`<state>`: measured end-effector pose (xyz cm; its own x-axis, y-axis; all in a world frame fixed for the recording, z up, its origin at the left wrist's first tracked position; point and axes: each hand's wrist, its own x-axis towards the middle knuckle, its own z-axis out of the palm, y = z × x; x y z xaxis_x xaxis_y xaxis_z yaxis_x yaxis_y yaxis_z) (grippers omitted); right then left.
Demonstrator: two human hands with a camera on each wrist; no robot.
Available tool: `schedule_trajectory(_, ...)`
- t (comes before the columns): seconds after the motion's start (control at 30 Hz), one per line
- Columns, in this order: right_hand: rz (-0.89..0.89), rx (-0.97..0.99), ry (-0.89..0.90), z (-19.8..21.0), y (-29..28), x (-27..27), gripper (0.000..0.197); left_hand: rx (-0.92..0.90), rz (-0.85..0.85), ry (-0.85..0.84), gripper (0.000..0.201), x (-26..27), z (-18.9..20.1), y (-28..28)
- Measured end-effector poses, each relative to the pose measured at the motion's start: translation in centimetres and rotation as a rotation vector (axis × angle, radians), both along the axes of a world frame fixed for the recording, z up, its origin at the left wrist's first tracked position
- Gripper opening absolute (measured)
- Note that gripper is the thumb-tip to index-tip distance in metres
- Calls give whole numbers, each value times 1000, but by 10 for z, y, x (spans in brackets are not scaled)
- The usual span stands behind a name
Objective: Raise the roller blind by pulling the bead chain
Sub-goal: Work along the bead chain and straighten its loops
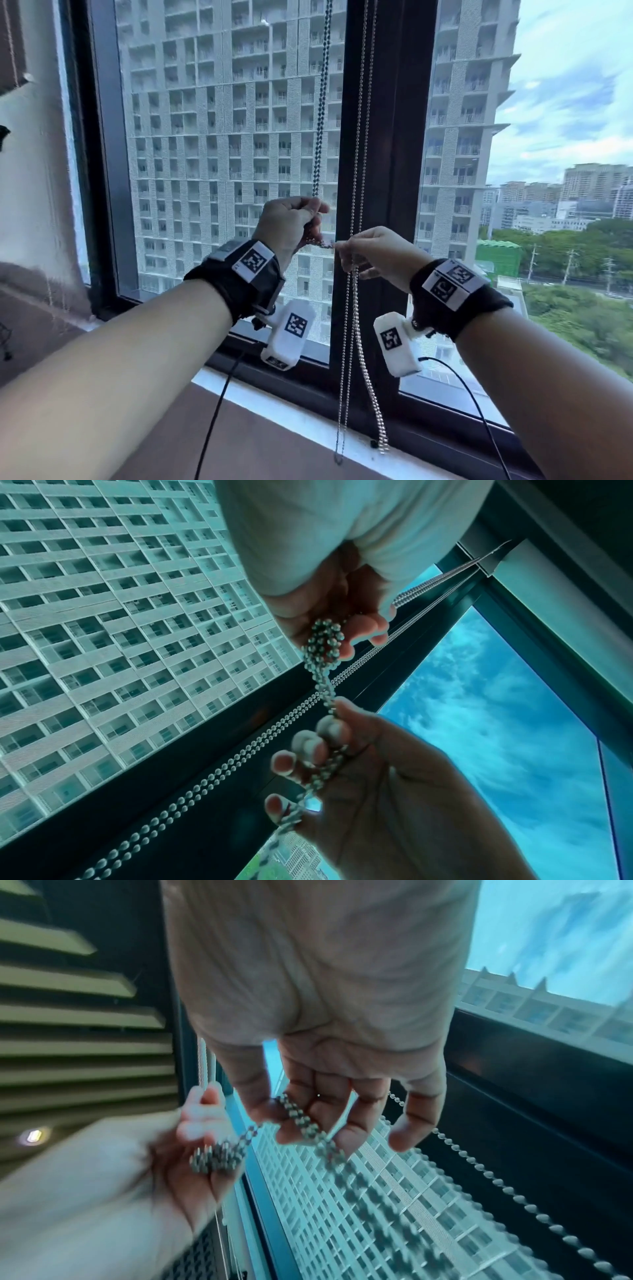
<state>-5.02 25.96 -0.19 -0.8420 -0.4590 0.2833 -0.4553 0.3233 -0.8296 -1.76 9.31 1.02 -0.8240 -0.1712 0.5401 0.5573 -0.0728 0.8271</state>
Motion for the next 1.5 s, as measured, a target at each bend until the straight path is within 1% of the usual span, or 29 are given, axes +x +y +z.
schedule_trajectory(0.1,4,-144,-97,11,0,3,30,-9,-41,-4,18,-1,1,-4)
schedule_trajectory(0.17,1,-215,-144,17,-2,5,29,-48,-56,2,19,0,2,-5)
schedule_trajectory(0.3,-4,-378,-260,27,-4,8,28,-140,-25,29,20,7,4,-4)
schedule_trajectory(0.4,-15,-446,-257,36,-5,9,29,-150,-71,27,23,12,6,-3)
schedule_trajectory(0.5,-39,-455,-213,45,-8,13,27,-132,-129,1,30,17,7,-2)
schedule_trajectory(0.57,-30,-463,-198,50,-10,16,28,-120,-125,-14,35,19,7,0)
schedule_trajectory(0.6,-26,-461,-186,53,-12,17,29,-109,-118,-20,34,19,8,1)
schedule_trajectory(0.73,17,-429,-120,64,-17,22,30,-97,-78,-58,15,17,7,6)
schedule_trajectory(0.87,41,-354,-30,69,-20,29,31,-193,-68,-54,14,16,3,9)
schedule_trajectory(0.93,52,-348,-26,70,-21,29,32,-190,-34,-63,20,14,2,11)
schedule_trajectory(1.03,75,-352,-84,70,-20,31,33,-178,28,-44,24,11,1,10)
schedule_trajectory(1.2,0,-314,30,66,-20,35,29,-270,249,75,22,4,-2,6)
schedule_trajectory(1.3,-35,-348,8,65,-20,36,26,-248,316,82,27,5,0,6)
schedule_trajectory(1.37,-32,-379,-33,66,-20,37,25,-171,276,41,24,6,5,6)
schedule_trajectory(1.43,-14,-413,-73,66,-20,40,22,-71,186,-10,21,6,10,6)
schedule_trajectory(1.5,-9,-454,-91,65,-23,42,20,2,116,-25,20,8,12,6)
